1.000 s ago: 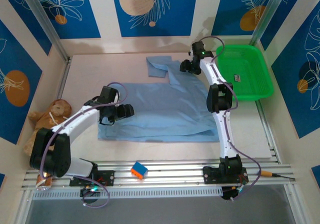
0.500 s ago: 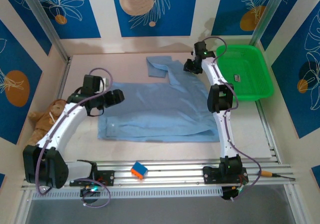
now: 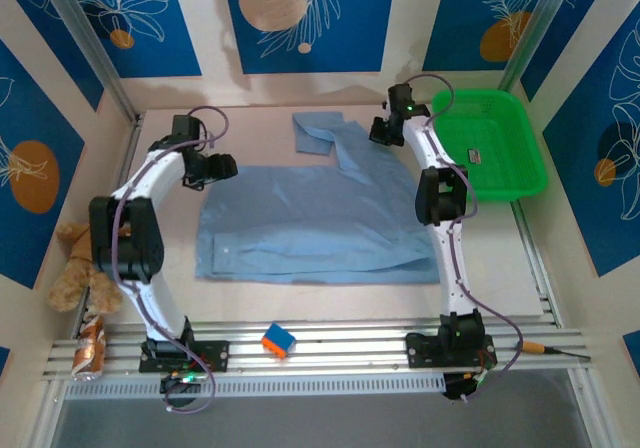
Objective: Fold and stack the long sleeve shirts
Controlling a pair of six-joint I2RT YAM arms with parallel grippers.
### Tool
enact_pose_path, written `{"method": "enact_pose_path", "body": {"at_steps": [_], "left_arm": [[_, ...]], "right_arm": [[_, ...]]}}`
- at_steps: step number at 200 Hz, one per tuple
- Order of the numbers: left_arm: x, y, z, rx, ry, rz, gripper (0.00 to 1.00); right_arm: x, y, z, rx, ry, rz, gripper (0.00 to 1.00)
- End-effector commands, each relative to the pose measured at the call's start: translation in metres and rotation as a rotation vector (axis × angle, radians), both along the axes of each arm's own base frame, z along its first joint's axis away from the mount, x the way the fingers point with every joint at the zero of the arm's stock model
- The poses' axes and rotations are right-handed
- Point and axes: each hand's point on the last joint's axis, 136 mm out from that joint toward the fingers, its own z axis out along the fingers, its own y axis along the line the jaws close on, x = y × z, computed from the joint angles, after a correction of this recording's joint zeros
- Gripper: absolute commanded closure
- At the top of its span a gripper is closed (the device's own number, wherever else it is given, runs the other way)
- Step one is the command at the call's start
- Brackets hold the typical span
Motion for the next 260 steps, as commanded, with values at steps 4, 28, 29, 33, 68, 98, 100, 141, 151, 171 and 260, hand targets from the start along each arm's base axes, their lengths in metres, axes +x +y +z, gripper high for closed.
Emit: {"method": "enact_pose_path", "body": {"at_steps": [4,28,29,33,68,98,100,141,151,171,260], "left_arm": [[0.019,0.014,-0.012,0.096,0.022,-0.053,0.3],[0.039,0.011,-0.021,0.092,0.002,-0.085,0.31],[0.039,0.011,-0.022,0.091,0.001,-0.087,0.32],[0.041,0.01,-0.023,0.089,-0.001,-0.094,0.32],[0.055,0.001,-0.031,0.058,-0.025,-0.153,0.34],[0.06,0.001,-0.039,0.061,-0.012,-0.185,0.37],[0.061,0.001,-0.039,0.062,-0.01,-0.188,0.37],[0.059,-0.012,-0.046,0.011,-0.008,-0.255,0.41],[0.057,-0.015,-0.048,-0.006,-0.007,-0.27,0.45],[0.053,-0.018,-0.053,-0.02,0.0,-0.28,0.6],[0.044,-0.019,-0.041,-0.03,-0.02,-0.271,1.0]], "right_arm": [[0.002,0.019,0.058,0.002,-0.113,0.048,1.0],[-0.003,0.021,0.064,-0.008,-0.121,0.053,1.0],[-0.003,0.021,0.065,-0.01,-0.122,0.051,1.0],[-0.003,0.021,0.066,-0.01,-0.123,0.051,1.0],[-0.008,0.022,0.068,-0.015,-0.117,0.06,1.0],[-0.006,0.019,0.068,-0.036,-0.121,0.059,1.0],[-0.006,0.019,0.068,-0.037,-0.122,0.058,1.0],[-0.001,0.001,0.065,-0.075,-0.124,0.053,0.86],[-0.001,-0.002,0.06,-0.066,-0.108,0.058,0.72],[-0.004,-0.004,0.045,-0.043,-0.057,0.076,0.55],[-0.011,0.013,0.013,0.046,0.023,0.099,0.37]]}}
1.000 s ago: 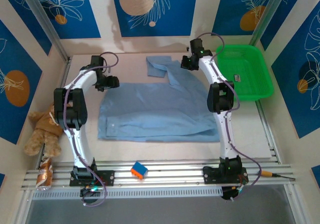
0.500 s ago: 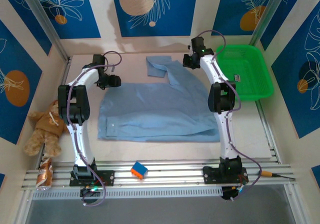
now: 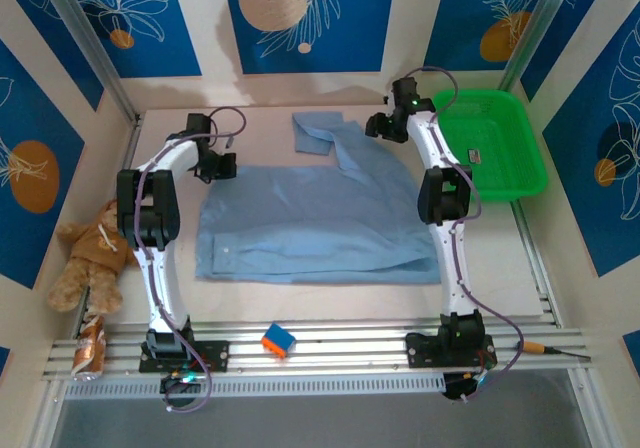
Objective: Fold and stack the long sleeve shirts
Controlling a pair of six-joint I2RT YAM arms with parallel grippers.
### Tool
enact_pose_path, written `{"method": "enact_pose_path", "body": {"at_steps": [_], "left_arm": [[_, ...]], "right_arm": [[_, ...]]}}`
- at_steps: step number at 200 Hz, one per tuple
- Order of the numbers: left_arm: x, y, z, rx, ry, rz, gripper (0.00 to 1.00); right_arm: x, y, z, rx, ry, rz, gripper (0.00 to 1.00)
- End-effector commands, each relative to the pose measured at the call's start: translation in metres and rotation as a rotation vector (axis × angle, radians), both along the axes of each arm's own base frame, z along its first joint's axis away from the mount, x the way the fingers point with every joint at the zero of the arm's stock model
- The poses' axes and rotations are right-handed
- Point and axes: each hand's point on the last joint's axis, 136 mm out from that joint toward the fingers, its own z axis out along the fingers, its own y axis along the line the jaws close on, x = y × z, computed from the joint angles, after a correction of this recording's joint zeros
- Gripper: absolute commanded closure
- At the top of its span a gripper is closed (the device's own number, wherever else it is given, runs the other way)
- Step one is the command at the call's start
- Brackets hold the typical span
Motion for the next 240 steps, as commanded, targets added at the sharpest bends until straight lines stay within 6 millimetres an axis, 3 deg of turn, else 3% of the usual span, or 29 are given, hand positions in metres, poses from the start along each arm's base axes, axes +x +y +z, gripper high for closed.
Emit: {"method": "enact_pose_path", "body": {"at_steps": [1,38,105,139,156,167,198,217,240], "left_arm": [[-0.003,-0.001,0.017,-0.039,-0.027,-0.004,1.0],[-0.007,-0.004,0.026,-0.063,-0.045,0.002,1.0],[-0.012,-0.014,0.039,-0.093,-0.057,0.006,1.0],[-0.016,-0.018,0.051,-0.105,-0.073,0.01,1.0],[-0.018,-0.02,0.058,-0.116,-0.081,0.015,1.0],[-0.019,-0.021,0.062,-0.122,-0.089,0.013,1.0],[-0.024,-0.022,0.071,-0.134,-0.1,0.014,1.0],[-0.027,-0.021,0.072,-0.124,-0.103,0.011,1.0],[-0.03,-0.017,0.075,-0.106,-0.106,0.012,1.0]], "right_arm": [[-0.007,0.02,-0.005,0.061,0.037,0.035,0.37],[-0.017,0.036,-0.028,0.027,0.082,0.06,0.38],[-0.029,0.021,-0.051,-0.131,0.15,-0.009,0.43],[-0.042,0.022,-0.064,-0.228,0.189,-0.009,0.57],[-0.047,0.017,-0.069,-0.287,0.208,-0.031,0.68],[-0.048,0.011,-0.07,-0.302,0.217,-0.056,0.69],[-0.05,0.004,-0.07,-0.322,0.228,-0.095,0.91],[-0.049,-0.001,-0.066,-0.32,0.229,-0.125,1.0],[-0.038,-0.005,-0.046,-0.301,0.16,-0.165,1.0]]}}
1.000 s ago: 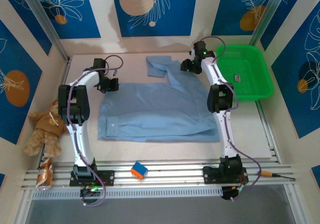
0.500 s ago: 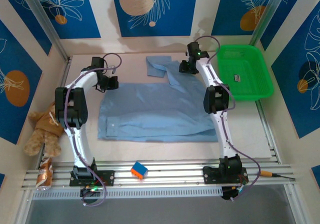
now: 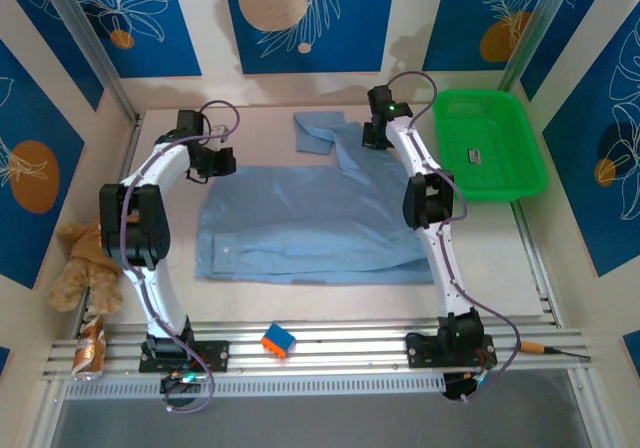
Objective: Fold and stack the long sleeve shirts
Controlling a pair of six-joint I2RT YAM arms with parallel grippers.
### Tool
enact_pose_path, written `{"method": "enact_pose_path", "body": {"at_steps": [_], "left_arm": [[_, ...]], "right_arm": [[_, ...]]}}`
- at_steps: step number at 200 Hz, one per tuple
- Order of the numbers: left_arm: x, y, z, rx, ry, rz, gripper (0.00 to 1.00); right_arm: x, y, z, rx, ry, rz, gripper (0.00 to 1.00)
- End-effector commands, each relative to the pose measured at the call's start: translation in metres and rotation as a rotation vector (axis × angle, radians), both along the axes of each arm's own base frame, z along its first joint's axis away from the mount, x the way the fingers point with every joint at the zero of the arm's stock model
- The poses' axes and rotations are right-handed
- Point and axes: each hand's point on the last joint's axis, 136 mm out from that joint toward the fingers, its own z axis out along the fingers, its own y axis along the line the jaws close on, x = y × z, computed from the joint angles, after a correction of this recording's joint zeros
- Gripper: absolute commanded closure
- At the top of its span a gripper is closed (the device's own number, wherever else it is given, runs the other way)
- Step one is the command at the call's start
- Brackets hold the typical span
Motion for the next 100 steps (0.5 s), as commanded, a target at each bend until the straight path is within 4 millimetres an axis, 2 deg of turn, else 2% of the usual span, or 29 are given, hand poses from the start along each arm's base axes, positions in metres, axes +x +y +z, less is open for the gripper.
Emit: {"method": "enact_pose_path", "body": {"at_steps": [1,34,75,100], "left_arm": [[-0.006,-0.003,0.015,-0.005,-0.025,-0.012,1.0],[-0.008,0.003,0.014,0.023,-0.029,-0.006,1.0],[-0.005,0.014,0.017,0.024,-0.043,0.042,1.0],[-0.006,0.014,0.015,0.008,-0.038,0.048,0.77]], "right_arm": [[-0.024,-0.007,-0.018,-0.019,0.1,-0.038,1.0],[-0.004,-0.001,0.032,0.014,-0.05,-0.031,1.0],[0.006,0.004,0.069,0.037,-0.153,-0.002,1.0],[0.008,0.004,0.08,0.043,-0.187,0.002,1.0]]}}
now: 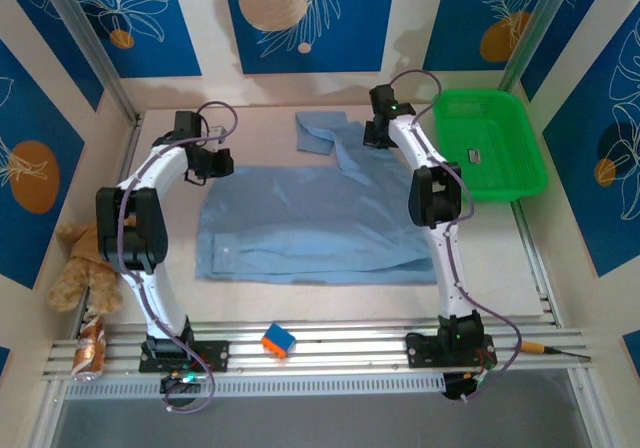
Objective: Fold and stack the long sleeve shirts
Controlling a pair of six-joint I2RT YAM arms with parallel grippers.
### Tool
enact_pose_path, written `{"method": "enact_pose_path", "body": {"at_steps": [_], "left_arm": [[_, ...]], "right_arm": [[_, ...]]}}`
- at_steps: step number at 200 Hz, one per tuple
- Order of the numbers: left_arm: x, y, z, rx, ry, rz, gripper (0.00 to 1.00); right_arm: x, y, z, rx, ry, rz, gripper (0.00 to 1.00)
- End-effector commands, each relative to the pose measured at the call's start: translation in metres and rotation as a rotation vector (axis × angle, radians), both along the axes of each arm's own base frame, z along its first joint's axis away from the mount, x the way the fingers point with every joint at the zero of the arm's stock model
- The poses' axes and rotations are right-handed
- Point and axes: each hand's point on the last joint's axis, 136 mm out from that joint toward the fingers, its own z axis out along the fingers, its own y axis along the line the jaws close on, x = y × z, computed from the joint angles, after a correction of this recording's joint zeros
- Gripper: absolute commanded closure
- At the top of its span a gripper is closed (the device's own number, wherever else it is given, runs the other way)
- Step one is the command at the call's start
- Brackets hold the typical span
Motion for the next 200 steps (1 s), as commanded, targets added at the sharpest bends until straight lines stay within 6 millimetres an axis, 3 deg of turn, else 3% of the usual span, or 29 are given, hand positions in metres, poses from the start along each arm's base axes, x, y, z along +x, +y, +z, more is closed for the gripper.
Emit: {"method": "enact_pose_path", "body": {"at_steps": [1,17,38,122,200], "left_arm": [[0.0,0.007,0.012,-0.01,-0.031,0.021,0.75],[-0.002,0.011,0.004,-0.025,-0.009,0.043,0.51],[-0.004,0.015,-0.005,-0.03,0.006,0.058,0.39],[0.002,0.024,-0.035,0.04,0.047,0.023,0.34],[0.028,0.039,-0.052,0.159,0.055,0.004,0.36]], "right_arm": [[0.014,0.006,0.058,0.029,-0.144,0.012,1.0],[0.016,0.006,0.062,0.025,-0.162,0.02,1.0],[0.018,0.009,0.064,0.032,-0.175,0.037,1.0],[0.014,0.009,0.053,0.041,-0.142,0.039,1.0],[0.011,0.006,0.05,0.043,-0.127,0.043,1.0]]}}
